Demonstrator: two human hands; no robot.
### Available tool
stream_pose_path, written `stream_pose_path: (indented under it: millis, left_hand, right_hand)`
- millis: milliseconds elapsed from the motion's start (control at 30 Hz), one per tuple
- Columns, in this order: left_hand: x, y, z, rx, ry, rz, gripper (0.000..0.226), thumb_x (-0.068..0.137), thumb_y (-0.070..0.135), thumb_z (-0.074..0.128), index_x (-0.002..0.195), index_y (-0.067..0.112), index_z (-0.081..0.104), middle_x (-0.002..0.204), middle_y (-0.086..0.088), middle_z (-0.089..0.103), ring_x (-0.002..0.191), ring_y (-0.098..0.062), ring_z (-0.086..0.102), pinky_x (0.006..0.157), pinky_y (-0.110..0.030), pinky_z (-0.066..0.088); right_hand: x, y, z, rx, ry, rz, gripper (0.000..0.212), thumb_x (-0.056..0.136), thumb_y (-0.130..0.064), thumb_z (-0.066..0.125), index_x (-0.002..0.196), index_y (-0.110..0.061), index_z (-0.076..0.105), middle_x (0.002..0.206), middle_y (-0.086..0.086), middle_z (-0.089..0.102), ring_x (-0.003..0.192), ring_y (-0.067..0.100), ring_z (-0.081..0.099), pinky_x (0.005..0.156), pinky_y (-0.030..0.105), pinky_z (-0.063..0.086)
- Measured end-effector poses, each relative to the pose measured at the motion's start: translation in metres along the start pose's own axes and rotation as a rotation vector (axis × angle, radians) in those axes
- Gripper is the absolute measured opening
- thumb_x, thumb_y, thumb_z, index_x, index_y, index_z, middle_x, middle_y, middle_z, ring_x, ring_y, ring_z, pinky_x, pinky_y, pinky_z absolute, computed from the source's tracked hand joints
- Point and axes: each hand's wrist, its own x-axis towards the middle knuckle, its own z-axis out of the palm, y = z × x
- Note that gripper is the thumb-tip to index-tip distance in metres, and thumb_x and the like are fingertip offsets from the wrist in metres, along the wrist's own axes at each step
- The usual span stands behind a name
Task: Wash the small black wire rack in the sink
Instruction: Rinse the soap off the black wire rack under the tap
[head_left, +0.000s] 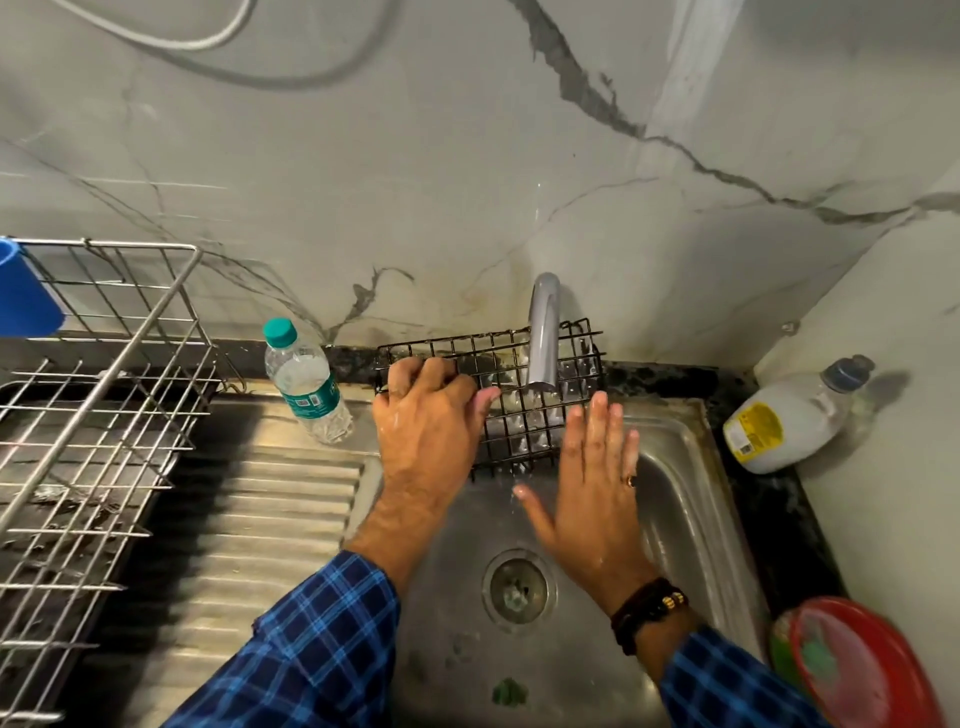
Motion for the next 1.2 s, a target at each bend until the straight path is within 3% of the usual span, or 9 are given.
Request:
stream_pose_path:
  millis: [133, 333, 433, 633, 733, 867, 1000, 1133, 1200]
  left_hand:
    - [-0.013, 0.005, 0.003, -0.058, 0.035, 0.058, 0.049, 0.098, 0.056, 0.041, 0.091, 0.023, 0.077, 0.106, 0.0, 0.068, 0.111, -0.03, 0.052, 0.079, -0.046, 0.049]
    - [-0.028, -0.003, 0.006, -0.018, 0.042, 0.089, 0.045, 0.094, 0.057, 0.05, 0.094, 0.021, 0.077, 0.109, -0.001, 0.067, 0.112, -0.025, 0.04, 0.079, -0.047, 0.048]
    - [-0.032, -0.008, 0.005, -0.05, 0.004, 0.033, 0.052, 0.093, 0.059, 0.042, 0.098, 0.021, 0.077, 0.111, -0.002, 0.067, 0.115, -0.023, 0.037, 0.083, -0.051, 0.049]
    - [-0.033, -0.026, 0.003, -0.087, 0.006, 0.031, 0.059, 0.094, 0.061, 0.036, 0.097, 0.019, 0.076, 0.111, -0.004, 0.068, 0.116, -0.03, 0.047, 0.089, -0.055, 0.047]
    - [-0.037, -0.029, 0.007, -0.112, 0.026, 0.052, 0.052, 0.094, 0.057, 0.041, 0.095, 0.018, 0.076, 0.113, -0.004, 0.066, 0.116, -0.029, 0.045, 0.089, -0.057, 0.045]
    - [-0.042, -0.027, 0.01, -0.008, -0.014, 0.109, 0.031, 0.09, 0.049, 0.058, 0.1, 0.026, 0.074, 0.119, 0.0, 0.065, 0.118, -0.026, 0.045, 0.09, -0.057, 0.047]
    - [-0.046, -0.022, 0.002, -0.131, 0.072, 0.111, 0.026, 0.091, 0.044, 0.064, 0.106, 0.024, 0.07, 0.116, 0.001, 0.067, 0.106, -0.021, 0.06, 0.092, -0.05, 0.049]
    - [-0.038, -0.031, -0.021, -0.44, 0.184, -0.245, 0.041, 0.091, 0.054, 0.063, 0.115, 0.021, 0.059, 0.115, 0.0, 0.057, 0.11, -0.013, 0.047, 0.095, -0.036, 0.04]
    - [-0.027, -0.037, -0.031, -0.662, -0.013, -0.457, 0.068, 0.087, 0.07, 0.058, 0.135, 0.021, 0.052, 0.134, -0.001, 0.056, 0.124, -0.018, 0.048, 0.105, -0.041, 0.042]
  right_hand:
    - [0.002, -0.019, -0.01, 0.036, 0.15, -0.223, 0.074, 0.097, -0.06, 0.038, 0.155, -0.015, 0.032, 0.164, 0.012, 0.02, 0.15, 0.03, 0.022, 0.116, 0.065, 0.016]
    - [0.02, -0.006, -0.028, 0.307, 0.227, 0.283, 0.058, 0.098, -0.05, 0.048, 0.147, -0.021, 0.04, 0.154, 0.013, 0.034, 0.138, 0.031, 0.037, 0.104, 0.05, 0.044]
    - [0.027, -0.003, -0.034, 0.704, 0.14, 0.378, 0.076, 0.094, -0.047, 0.059, 0.156, -0.019, 0.024, 0.158, 0.008, 0.033, 0.142, 0.02, 0.034, 0.11, 0.032, 0.036]
    - [0.039, 0.023, -0.041, 1.197, -0.217, 0.548, 0.059, 0.078, -0.047, 0.079, 0.126, -0.041, 0.044, 0.118, -0.002, 0.065, 0.11, 0.015, 0.062, 0.084, 0.028, 0.049]
    - [0.042, 0.028, -0.039, 1.25, -0.336, 0.471, 0.042, 0.085, -0.025, 0.078, 0.121, -0.025, 0.056, 0.109, -0.005, 0.073, 0.105, 0.013, 0.068, 0.08, 0.019, 0.051]
    - [0.042, 0.026, -0.03, 1.15, -0.252, 0.546, 0.04, 0.08, -0.012, 0.075, 0.111, -0.021, 0.051, 0.107, 0.009, 0.063, 0.094, 0.022, 0.063, 0.087, 0.041, 0.054]
    - [0.036, 0.028, -0.033, 1.073, -0.173, 0.566, 0.039, 0.078, -0.01, 0.072, 0.108, -0.016, 0.047, 0.094, 0.005, 0.052, 0.082, 0.017, 0.053, 0.07, 0.028, 0.049]
    - [0.024, 0.03, -0.035, 1.114, -0.113, 0.512, 0.04, 0.077, -0.002, 0.07, 0.105, -0.022, 0.049, 0.093, -0.001, 0.059, 0.078, 0.01, 0.058, 0.066, 0.02, 0.046]
    - [0.02, 0.028, -0.033, 1.187, -0.095, 0.492, 0.045, 0.079, 0.003, 0.067, 0.108, -0.026, 0.051, 0.095, -0.003, 0.063, 0.08, 0.005, 0.062, 0.068, 0.017, 0.048]
